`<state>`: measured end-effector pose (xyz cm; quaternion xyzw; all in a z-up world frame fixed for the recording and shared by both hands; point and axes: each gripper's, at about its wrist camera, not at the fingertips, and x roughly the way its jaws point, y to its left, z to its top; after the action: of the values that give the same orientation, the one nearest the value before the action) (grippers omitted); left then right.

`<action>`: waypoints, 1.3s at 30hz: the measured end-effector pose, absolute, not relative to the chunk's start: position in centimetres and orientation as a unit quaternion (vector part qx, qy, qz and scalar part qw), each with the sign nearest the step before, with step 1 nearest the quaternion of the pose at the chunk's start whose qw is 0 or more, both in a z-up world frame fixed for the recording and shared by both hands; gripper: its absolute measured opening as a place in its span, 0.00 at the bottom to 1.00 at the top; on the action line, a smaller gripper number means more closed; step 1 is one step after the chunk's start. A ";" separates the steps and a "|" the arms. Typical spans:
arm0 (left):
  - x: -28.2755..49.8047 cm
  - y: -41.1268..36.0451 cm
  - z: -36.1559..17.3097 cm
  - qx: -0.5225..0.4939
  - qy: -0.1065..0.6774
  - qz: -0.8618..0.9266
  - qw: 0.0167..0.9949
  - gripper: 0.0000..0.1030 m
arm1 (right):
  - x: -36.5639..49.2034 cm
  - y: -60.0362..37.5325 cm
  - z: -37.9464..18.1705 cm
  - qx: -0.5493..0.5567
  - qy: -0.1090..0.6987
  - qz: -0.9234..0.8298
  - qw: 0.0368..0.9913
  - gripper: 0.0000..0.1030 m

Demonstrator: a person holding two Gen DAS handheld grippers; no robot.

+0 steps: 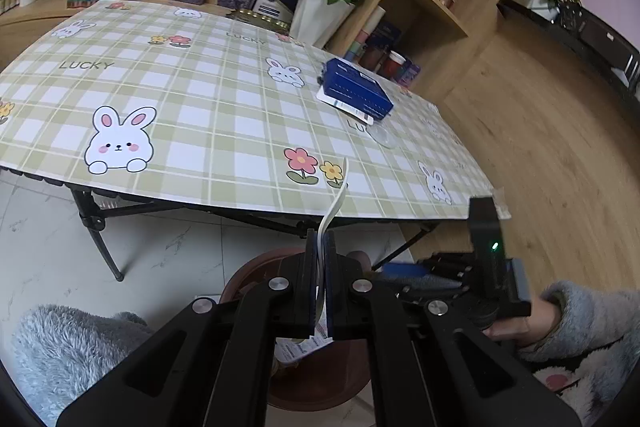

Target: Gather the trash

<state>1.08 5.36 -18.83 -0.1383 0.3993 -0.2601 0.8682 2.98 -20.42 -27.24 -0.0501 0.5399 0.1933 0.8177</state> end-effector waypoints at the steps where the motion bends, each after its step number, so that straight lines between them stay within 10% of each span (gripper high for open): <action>1: 1.0 5.1 -18.9 -0.133 0.400 -0.263 0.868 0.04 | 2.8 -20.7 -26.3 -0.046 0.522 0.188 0.830 0.42; 6: 0.9 3.7 -19.3 -0.095 0.406 -0.268 0.868 0.04 | 2.2 -22.2 -22.3 -0.017 0.437 0.171 0.883 0.81; 11: 1.6 2.8 -19.8 -0.069 0.417 -0.276 0.863 0.04 | 1.8 -23.3 -19.1 -0.031 0.374 0.123 0.919 0.94; 39: 2.0 -3.0 -24.3 0.053 0.454 -0.343 0.820 0.04 | 0.2 -27.8 -16.3 0.016 0.308 0.017 0.951 0.94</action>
<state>1.98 -3.00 -24.33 0.0535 0.4542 -0.3430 0.8205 0.22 -27.78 -16.27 0.0160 0.3077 0.0166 0.9512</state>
